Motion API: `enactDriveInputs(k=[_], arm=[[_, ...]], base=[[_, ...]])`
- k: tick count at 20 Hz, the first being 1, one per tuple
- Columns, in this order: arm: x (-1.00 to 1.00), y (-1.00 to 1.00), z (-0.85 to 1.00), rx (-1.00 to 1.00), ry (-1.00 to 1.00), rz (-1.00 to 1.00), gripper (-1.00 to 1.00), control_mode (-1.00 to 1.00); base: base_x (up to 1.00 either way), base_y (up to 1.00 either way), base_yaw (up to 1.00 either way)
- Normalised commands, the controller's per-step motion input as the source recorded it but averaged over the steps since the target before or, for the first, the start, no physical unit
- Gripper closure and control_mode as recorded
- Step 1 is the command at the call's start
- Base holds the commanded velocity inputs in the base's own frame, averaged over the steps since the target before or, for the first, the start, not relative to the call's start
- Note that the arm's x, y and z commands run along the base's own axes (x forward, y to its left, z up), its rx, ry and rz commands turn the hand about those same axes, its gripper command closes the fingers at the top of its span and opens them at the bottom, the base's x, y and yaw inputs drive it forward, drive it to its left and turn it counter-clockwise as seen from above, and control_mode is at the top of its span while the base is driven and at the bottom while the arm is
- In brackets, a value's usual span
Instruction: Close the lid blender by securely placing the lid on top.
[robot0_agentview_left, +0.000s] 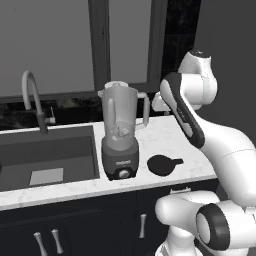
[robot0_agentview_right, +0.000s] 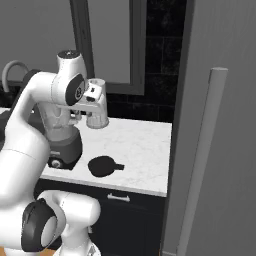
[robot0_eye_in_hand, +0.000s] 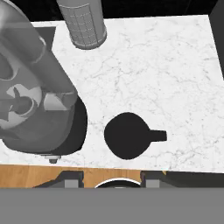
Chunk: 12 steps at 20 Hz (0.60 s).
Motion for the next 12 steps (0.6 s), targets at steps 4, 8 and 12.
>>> enactDriveInputs(k=[4, 8, 12], arm=[[-0.06, -0.41, -0.02, 0.0, 0.0, -0.01, -1.0, -1.0], [-0.21, -0.95, -0.18, 0.0, 0.01, -0.07, -1.0, -1.0], [-0.21, -0.8, -0.35, 0.0, 0.06, -0.19, -1.0, -1.0]], base=[[0.0, 0.0, 0.0], [0.0, 0.0, 0.0], [0.0, 0.0, 0.0]])
